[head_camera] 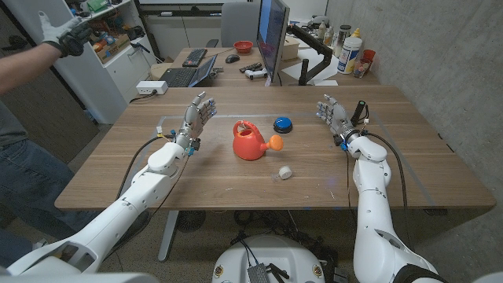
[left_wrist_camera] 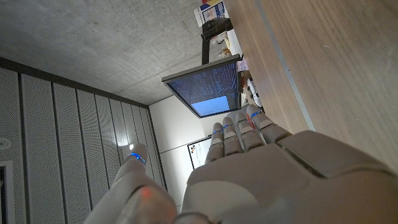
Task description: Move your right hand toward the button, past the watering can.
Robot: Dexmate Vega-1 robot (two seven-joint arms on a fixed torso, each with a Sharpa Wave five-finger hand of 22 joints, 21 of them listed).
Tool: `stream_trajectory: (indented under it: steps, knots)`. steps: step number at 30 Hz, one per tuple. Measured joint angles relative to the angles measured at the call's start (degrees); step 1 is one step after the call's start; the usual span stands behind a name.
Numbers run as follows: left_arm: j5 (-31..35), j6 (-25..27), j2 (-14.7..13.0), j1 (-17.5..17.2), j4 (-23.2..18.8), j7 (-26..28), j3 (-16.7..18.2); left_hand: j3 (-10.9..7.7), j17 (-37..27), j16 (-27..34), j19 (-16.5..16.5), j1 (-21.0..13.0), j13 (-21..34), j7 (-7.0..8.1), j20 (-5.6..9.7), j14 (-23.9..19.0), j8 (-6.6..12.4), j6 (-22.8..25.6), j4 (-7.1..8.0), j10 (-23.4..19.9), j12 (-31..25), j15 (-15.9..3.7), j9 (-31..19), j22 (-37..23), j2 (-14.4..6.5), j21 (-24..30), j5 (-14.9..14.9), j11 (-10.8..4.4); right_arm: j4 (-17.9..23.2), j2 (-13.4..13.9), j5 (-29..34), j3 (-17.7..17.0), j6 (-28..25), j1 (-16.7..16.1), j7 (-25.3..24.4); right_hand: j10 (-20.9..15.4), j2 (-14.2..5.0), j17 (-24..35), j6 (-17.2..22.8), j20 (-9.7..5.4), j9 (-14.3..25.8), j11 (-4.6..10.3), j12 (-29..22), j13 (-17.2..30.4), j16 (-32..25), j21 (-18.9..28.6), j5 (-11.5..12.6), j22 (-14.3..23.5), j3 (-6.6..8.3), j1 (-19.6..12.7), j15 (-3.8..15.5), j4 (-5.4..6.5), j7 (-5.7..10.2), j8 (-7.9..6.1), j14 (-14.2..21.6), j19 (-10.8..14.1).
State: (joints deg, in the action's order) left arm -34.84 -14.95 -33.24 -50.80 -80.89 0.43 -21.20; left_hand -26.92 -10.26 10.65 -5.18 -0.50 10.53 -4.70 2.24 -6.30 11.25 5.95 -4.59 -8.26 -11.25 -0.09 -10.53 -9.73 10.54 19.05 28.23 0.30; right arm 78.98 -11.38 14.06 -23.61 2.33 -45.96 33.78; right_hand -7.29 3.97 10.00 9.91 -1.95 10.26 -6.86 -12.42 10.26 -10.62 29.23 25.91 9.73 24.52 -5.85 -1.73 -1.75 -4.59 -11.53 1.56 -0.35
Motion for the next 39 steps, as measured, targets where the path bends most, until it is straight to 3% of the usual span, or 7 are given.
stream_trajectory:
  steps: [21, 39]
  knots:
    - [0.5, 0.4, -0.8, 0.0, -1.2, 0.4, 0.1, 0.86, 0.0, 0.0, 0.0, -0.3, 0.0, 0.31, 0.00, 0.4, 0.00, 0.3, -0.39, 0.6, 0.0, 0.42, 0.0, 0.0, -0.3, -0.7, 1.1, 0.63, 1.8, 1.2, 4.3, 2.6, -1.7, 0.5, -0.3, 0.2, -0.89, 0.0, 0.2, 0.00, 0.0, 0.23, 0.0, 0.0, 0.0, -1.3, 0.4, 0.0, 0.27, -2.1, 0.00, -1.61, 1.03, 0.00, 0.0, 0.0]
    - [0.1, 0.9, -1.4, -0.4, -2.0, 0.0, 0.5, 1.58, 0.0, 0.0, 0.0, -0.3, 0.0, 0.63, 0.00, 0.4, 0.00, 0.6, -0.62, 0.6, 0.0, 1.02, 0.0, -0.3, -0.3, -1.4, 1.5, 1.25, 2.6, 1.7, 7.0, 4.5, -3.1, 1.1, -1.0, -0.1, -0.13, 0.0, 0.2, 0.01, 0.0, 0.53, 0.0, 0.0, 0.0, -2.2, 0.6, 0.0, 0.17, -3.5, 0.10, -2.98, 1.64, 0.00, 0.7, 0.0]
